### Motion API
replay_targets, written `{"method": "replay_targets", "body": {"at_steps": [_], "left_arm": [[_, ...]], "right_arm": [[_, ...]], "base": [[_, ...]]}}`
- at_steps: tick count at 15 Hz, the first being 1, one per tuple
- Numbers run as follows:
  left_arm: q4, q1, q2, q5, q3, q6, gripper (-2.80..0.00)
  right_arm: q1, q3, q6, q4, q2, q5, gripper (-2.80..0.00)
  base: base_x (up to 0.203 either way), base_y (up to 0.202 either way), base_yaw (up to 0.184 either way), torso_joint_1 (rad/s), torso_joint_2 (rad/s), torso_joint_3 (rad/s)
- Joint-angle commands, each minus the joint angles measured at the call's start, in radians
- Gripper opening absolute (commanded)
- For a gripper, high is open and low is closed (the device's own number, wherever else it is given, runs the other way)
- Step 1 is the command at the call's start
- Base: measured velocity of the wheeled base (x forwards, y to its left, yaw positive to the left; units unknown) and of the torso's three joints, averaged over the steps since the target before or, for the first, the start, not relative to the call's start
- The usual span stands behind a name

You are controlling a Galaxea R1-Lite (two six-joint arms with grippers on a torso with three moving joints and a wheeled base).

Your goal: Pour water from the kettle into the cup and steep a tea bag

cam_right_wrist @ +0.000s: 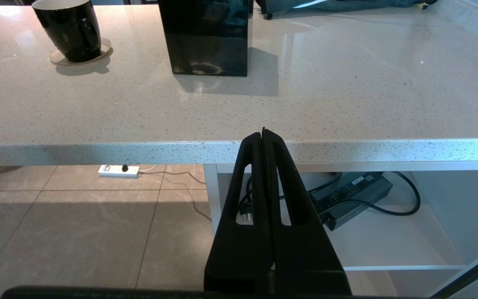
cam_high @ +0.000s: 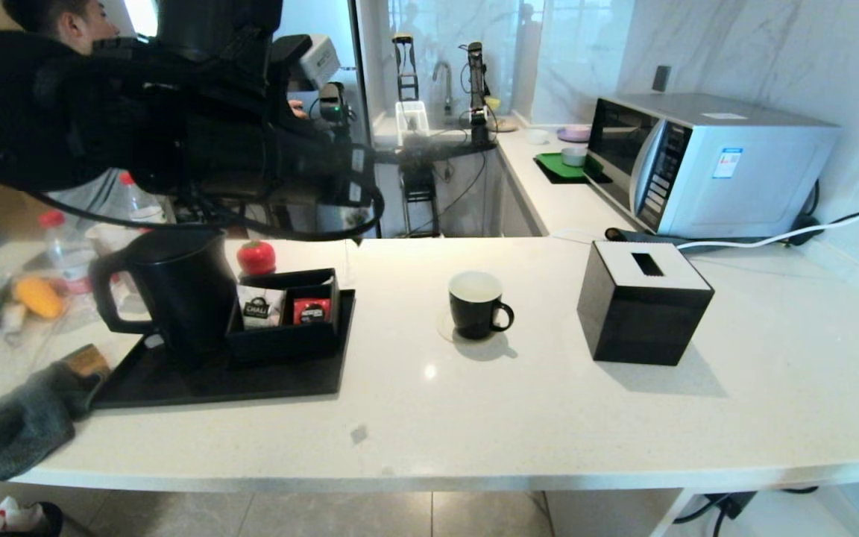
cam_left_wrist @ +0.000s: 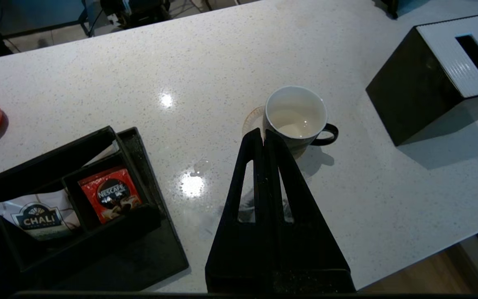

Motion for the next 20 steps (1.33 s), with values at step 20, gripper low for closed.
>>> {"method": "replay_targets", "body": {"at_steps": [20], "left_arm": [[0.003, 0.000, -0.016, 0.025, 0.003, 0.001, -2.80]], "right_arm": [[0.098, -0.352, -0.038, -0.610, 1.040, 0.308, -2.80]], "base": [[0.000, 0.000, 0.000, 0.000, 0.00, 0.000]]}}
